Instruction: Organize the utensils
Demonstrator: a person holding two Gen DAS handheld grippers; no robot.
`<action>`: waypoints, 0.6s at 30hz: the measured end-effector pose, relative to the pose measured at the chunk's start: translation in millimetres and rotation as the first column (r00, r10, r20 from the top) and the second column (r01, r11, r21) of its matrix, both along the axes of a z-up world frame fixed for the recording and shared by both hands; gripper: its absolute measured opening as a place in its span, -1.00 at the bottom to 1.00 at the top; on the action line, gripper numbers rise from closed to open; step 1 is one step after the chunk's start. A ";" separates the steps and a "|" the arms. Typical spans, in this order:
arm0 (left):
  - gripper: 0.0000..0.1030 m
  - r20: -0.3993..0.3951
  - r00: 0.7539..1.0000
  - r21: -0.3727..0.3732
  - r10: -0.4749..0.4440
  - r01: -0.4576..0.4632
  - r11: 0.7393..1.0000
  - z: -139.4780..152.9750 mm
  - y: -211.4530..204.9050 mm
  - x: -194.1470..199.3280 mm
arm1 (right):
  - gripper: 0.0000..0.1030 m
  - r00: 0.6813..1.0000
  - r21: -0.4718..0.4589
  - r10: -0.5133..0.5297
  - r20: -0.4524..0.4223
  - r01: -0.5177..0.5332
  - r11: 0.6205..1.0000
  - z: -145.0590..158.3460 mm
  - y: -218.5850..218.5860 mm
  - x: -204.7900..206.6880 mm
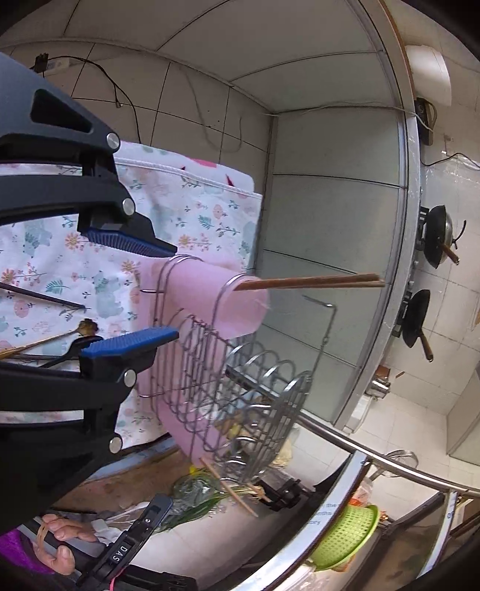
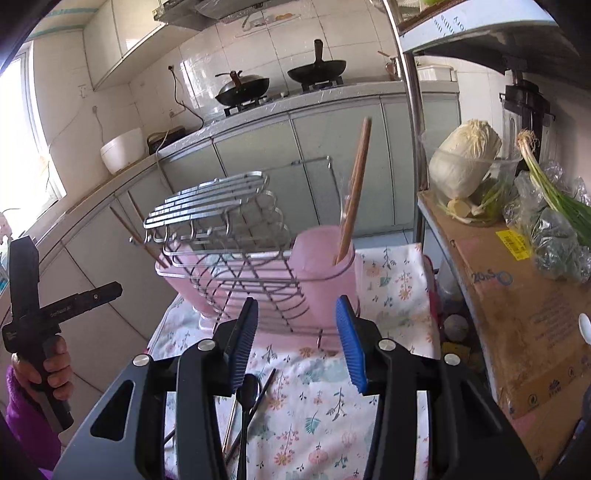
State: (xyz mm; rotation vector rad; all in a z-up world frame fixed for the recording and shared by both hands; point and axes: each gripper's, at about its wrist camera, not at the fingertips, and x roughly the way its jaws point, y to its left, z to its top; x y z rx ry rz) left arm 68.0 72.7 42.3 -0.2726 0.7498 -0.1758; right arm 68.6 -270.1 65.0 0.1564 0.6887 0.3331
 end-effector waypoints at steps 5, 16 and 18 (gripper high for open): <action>-0.25 -0.102 0.993 0.035 -0.051 0.055 0.998 -36.3 -13.0 -7.5 | -0.14 0.994 0.003 0.032 -0.101 -0.032 0.999 -35.7 12.6 -4.2; -0.26 -0.295 0.943 0.068 -0.153 0.180 0.981 -101.7 -41.9 -7.5 | -0.14 0.963 0.016 0.046 -0.265 -0.043 0.999 -90.8 9.4 -4.6; -0.28 -0.322 0.931 0.077 -0.173 0.208 0.975 -110.9 -50.8 -5.4 | -0.14 0.955 0.018 0.057 -0.293 -0.054 0.998 -99.2 11.0 -3.9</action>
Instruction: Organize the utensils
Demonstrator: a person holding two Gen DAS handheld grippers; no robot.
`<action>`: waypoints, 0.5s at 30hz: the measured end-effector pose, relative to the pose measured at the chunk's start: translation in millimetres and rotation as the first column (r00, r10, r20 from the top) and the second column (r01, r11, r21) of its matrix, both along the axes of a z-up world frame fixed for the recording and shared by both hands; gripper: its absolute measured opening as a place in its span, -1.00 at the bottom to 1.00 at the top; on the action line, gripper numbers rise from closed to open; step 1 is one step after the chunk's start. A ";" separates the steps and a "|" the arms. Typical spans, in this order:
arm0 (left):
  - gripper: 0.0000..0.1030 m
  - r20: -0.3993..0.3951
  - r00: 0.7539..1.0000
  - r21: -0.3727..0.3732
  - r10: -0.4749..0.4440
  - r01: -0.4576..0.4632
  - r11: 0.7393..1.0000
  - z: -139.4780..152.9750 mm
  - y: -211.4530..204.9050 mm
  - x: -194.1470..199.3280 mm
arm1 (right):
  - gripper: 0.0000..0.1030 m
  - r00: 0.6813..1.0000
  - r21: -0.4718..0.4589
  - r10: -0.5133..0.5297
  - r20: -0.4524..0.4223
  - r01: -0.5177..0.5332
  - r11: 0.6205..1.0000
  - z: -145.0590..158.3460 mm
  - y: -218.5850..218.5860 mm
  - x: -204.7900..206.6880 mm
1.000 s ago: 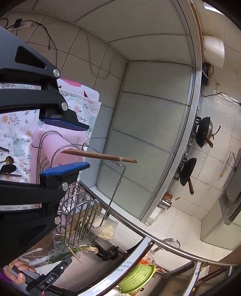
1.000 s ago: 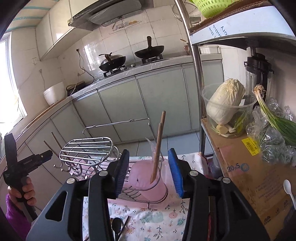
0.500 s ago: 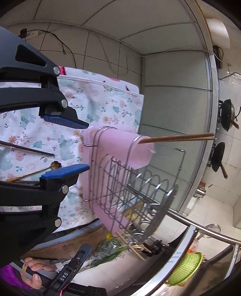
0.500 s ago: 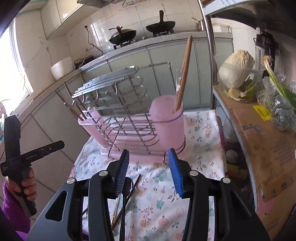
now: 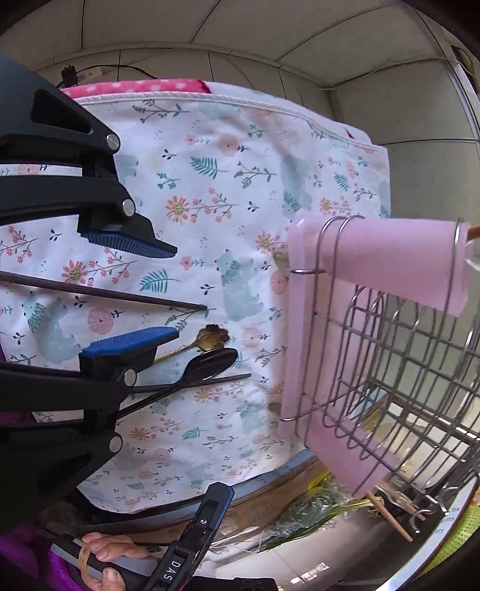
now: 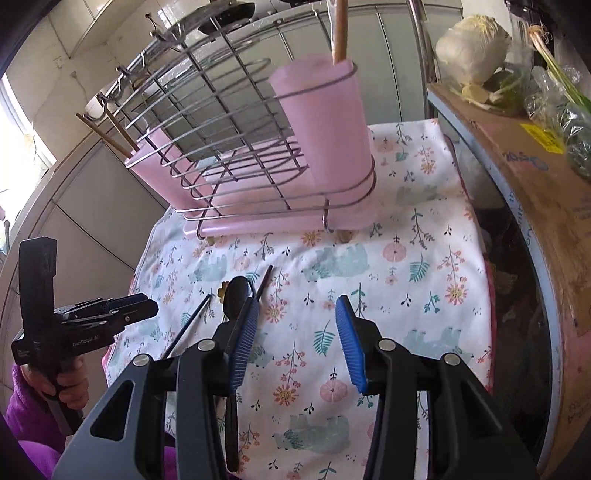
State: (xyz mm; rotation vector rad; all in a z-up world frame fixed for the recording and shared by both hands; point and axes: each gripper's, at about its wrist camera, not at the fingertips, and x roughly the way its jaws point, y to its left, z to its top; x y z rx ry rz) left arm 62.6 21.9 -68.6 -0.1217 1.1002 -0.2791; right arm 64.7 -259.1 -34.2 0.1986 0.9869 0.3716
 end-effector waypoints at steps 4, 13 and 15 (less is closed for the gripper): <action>-0.31 -0.041 0.998 0.038 -0.056 0.057 0.998 -14.2 -18.9 9.1 | -0.14 0.999 -0.002 0.032 -0.036 -0.032 0.999 -10.8 7.1 0.0; -0.72 -0.117 0.989 0.138 -0.090 0.106 0.985 -40.3 -40.5 33.8 | -0.14 0.993 0.003 0.095 -0.069 -0.095 0.996 -22.0 20.0 -1.0; -0.92 -0.107 0.990 0.149 -0.090 0.105 0.983 -39.2 -39.2 34.3 | -0.14 0.991 0.003 0.113 -0.068 -0.113 0.994 -21.8 24.9 -0.3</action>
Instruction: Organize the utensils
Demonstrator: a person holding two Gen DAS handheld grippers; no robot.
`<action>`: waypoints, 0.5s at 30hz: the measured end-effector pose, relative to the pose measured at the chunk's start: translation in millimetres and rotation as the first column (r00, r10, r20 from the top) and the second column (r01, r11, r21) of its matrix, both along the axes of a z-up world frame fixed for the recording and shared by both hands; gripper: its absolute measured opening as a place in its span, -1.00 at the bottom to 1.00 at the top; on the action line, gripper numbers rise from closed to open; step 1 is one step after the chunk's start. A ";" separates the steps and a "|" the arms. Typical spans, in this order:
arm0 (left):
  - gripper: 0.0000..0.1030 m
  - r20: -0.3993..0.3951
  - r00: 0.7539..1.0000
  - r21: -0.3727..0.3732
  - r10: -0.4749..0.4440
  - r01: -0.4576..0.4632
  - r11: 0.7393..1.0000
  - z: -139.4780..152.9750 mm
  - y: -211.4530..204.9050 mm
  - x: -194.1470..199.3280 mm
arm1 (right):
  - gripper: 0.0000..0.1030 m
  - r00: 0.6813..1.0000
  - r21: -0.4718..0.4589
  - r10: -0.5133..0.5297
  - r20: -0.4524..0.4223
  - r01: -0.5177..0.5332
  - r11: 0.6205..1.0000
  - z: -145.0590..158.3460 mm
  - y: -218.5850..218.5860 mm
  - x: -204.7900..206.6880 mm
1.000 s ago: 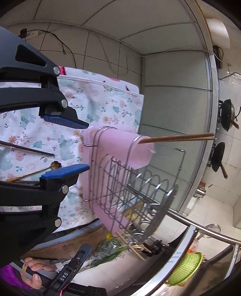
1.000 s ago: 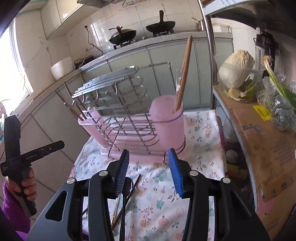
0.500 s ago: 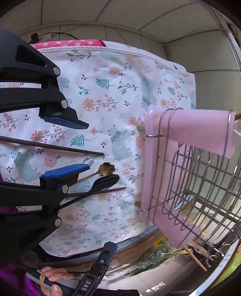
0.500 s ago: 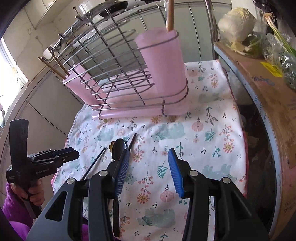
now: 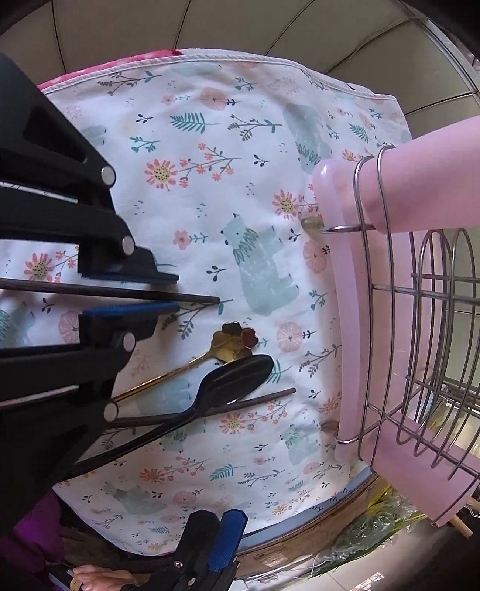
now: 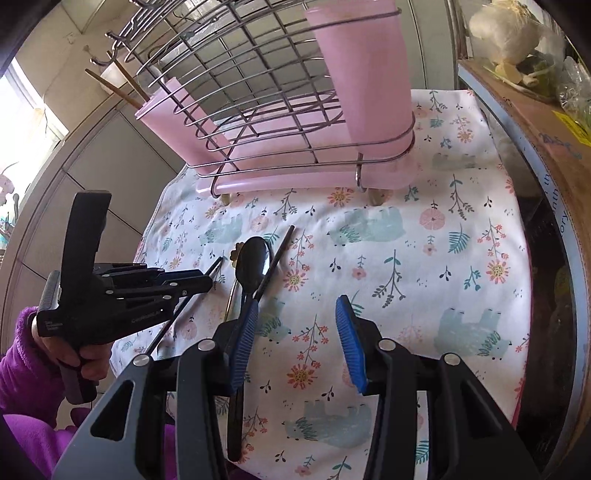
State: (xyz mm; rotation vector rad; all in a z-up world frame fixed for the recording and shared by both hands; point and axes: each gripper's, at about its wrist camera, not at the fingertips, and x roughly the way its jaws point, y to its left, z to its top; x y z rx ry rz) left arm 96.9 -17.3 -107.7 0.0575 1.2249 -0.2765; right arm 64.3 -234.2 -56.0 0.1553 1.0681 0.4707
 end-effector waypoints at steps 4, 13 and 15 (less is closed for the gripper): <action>-0.92 -0.003 0.998 -0.057 0.061 -0.061 0.997 5.0 14.0 1.2 | -0.14 0.999 -0.012 0.050 -0.001 -0.050 0.999 -0.6 16.0 2.7; -0.92 0.013 0.985 -0.139 0.171 -0.168 0.976 12.0 53.6 -6.4 | -0.14 0.983 -0.051 0.185 0.007 -0.184 0.982 -4.4 72.4 9.9; -0.92 0.009 0.984 -0.155 0.180 -0.176 0.972 10.4 59.2 -8.7 | -0.14 0.979 -0.085 0.206 0.006 -0.204 0.975 -9.2 86.2 11.9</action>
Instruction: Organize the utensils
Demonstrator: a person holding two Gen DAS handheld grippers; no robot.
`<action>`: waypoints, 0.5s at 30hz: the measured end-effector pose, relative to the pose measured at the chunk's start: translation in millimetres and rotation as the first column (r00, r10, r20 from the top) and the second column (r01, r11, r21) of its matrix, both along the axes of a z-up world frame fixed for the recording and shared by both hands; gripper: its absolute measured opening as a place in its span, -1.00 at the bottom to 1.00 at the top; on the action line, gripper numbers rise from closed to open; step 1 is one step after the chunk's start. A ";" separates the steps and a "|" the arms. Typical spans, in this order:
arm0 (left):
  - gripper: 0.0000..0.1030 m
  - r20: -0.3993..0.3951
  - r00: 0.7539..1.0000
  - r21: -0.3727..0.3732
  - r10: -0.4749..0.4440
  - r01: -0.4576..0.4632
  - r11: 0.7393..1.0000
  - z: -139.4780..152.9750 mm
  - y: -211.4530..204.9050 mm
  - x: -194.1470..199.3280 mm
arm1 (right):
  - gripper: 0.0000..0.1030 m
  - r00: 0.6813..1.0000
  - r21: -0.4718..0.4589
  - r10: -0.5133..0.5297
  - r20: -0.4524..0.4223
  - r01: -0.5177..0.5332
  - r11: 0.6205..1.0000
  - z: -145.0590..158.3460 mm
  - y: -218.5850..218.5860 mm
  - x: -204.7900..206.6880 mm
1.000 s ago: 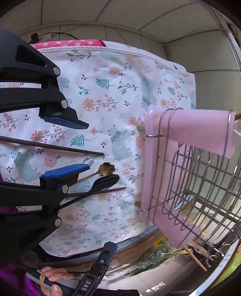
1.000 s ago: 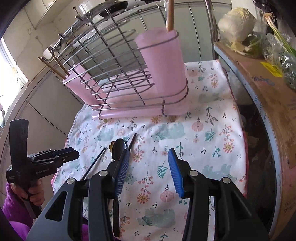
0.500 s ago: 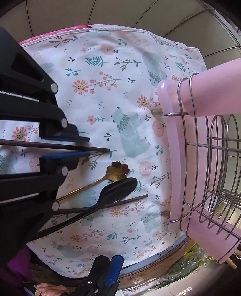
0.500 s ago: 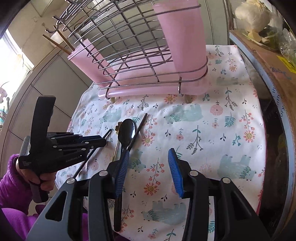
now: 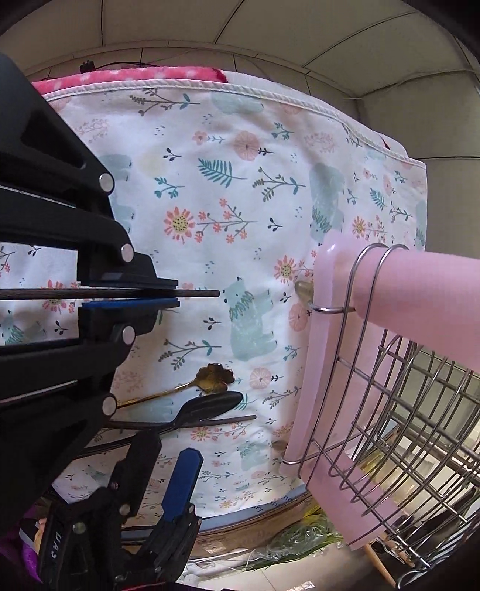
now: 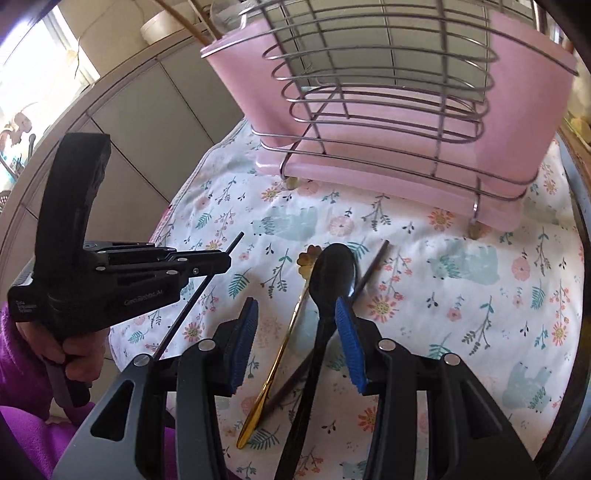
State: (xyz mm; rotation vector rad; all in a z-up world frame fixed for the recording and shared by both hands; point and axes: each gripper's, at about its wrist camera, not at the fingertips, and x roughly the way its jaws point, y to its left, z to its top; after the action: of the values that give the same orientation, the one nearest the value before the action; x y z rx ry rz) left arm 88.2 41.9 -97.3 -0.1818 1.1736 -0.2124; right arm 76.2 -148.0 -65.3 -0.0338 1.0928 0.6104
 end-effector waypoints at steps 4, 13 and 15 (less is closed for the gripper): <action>-0.92 0.003 1.000 -0.026 0.010 -0.010 1.000 -5.0 0.9 -2.7 | -0.14 0.999 -0.087 0.002 0.035 0.001 0.996 -9.2 20.7 9.1; -0.92 0.007 1.000 -0.071 0.017 -0.016 0.997 -10.6 11.0 -5.2 | -0.60 0.996 -0.206 -0.067 0.064 0.079 0.975 -28.1 27.0 28.5; -0.92 0.013 1.000 -0.074 0.017 -0.016 0.997 -10.5 12.5 -5.9 | -0.77 0.995 -0.152 -0.091 0.039 0.096 0.984 -24.0 18.5 30.2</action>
State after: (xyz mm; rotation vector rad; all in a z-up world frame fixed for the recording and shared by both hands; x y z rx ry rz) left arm 82.3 54.4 -107.9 -0.2549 1.1515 -0.2422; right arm 106.4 -129.5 -89.3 -0.1248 1.1020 0.4390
